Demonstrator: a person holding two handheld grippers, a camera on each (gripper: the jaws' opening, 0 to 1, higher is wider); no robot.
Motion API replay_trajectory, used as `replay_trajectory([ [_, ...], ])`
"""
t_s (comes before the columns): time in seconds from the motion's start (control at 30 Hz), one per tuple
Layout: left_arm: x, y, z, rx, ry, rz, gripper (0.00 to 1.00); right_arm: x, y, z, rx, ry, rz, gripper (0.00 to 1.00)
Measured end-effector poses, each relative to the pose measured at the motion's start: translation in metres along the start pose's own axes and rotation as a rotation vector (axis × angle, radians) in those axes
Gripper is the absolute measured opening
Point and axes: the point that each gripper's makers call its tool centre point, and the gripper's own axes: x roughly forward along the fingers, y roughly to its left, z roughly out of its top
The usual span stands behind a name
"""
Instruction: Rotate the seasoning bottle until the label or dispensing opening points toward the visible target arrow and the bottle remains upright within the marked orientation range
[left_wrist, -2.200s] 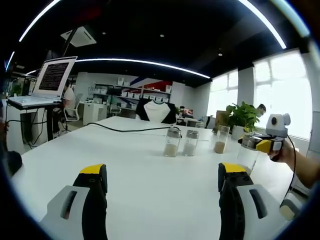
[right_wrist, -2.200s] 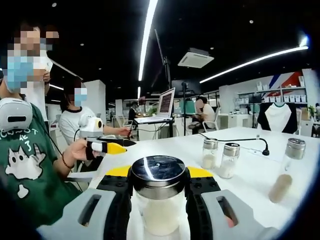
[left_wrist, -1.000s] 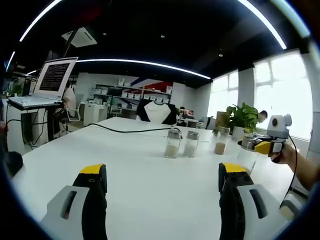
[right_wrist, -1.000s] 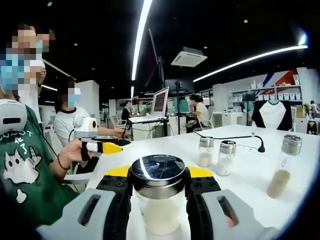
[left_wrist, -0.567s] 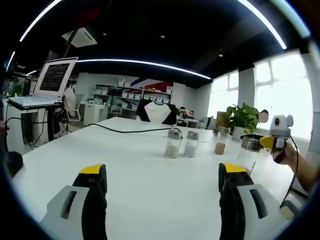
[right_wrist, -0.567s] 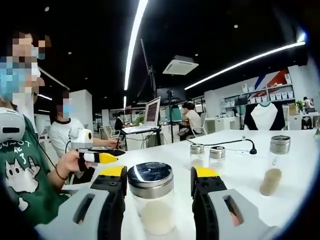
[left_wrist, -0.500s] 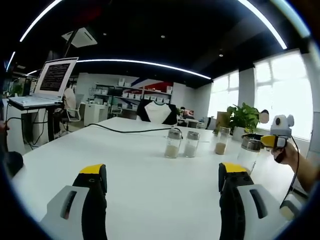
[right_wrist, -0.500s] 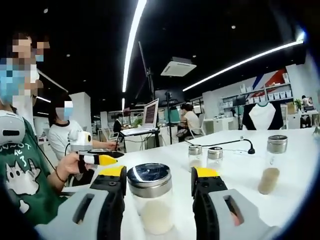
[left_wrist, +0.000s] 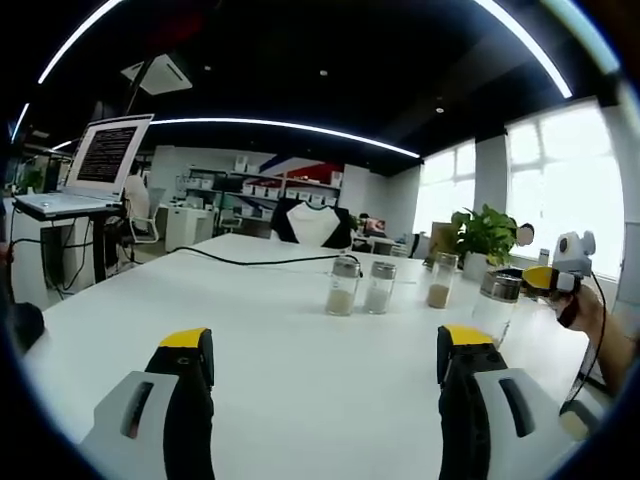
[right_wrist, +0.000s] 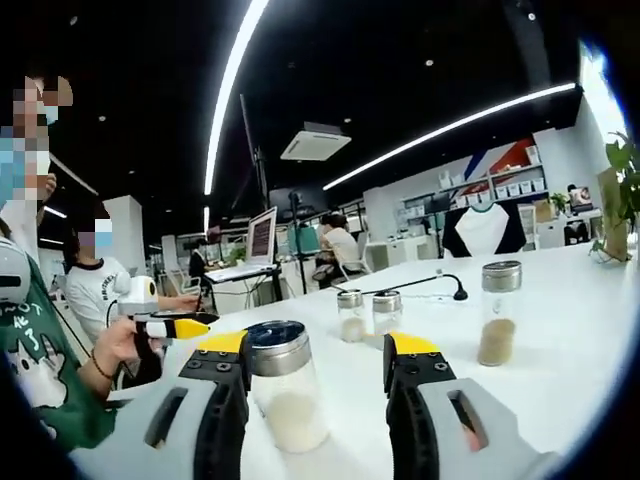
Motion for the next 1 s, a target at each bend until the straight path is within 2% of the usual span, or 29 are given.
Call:
replay_trajectory([
  [0.07, 0.000, -0.001, 0.000, 0.000, 0.001, -0.001, 0.97, -0.003, -0.001, -0.001, -0.002, 0.000, -0.026, 0.52],
  [0.13, 0.000, -0.001, -0.001, 0.000, 0.002, -0.003, 0.97, -0.006, -0.009, -0.004, -0.033, 0.019, -0.091, 0.54],
  [0.17, 0.000, -0.002, -0.001, 0.001, 0.003, -0.004, 0.97, -0.008, -0.010, -0.007, -0.064, 0.041, -0.107, 0.55],
  [0.2, 0.000, -0.002, -0.001, 0.002, 0.004, -0.007, 0.97, -0.008, -0.007, -0.004, -0.048, 0.026, -0.099, 0.55],
  [0.27, 0.000, -0.003, -0.001, 0.001, 0.003, -0.010, 0.97, -0.012, -0.011, -0.006, -0.073, 0.045, -0.146, 0.55],
  [0.33, 0.000, -0.004, -0.001, 0.002, 0.001, -0.010, 0.97, -0.015, -0.010, -0.003, -0.068, 0.024, -0.156, 0.54],
  [0.4, 0.000, -0.004, -0.001, 0.001, 0.002, -0.010, 0.97, -0.019, -0.011, -0.002, -0.017, 0.007, -0.184, 0.53],
  [0.5, 0.000, -0.004, -0.001, 0.002, 0.002, -0.009, 0.97, -0.029, -0.016, 0.000, -0.034, -0.006, -0.257, 0.53],
  [0.6, 0.001, -0.005, -0.001, 0.004, 0.002, -0.013, 0.97, -0.035, -0.012, 0.001, -0.024, -0.013, -0.274, 0.53],
  [0.77, 0.001, -0.004, -0.001, 0.003, 0.000, -0.012, 0.97, -0.043, -0.013, -0.002, -0.029, -0.005, -0.347, 0.53],
  [1.0, 0.000, -0.004, -0.001, 0.003, -0.001, -0.013, 0.97, -0.050, -0.009, -0.002, 0.004, -0.043, -0.373, 0.53],
])
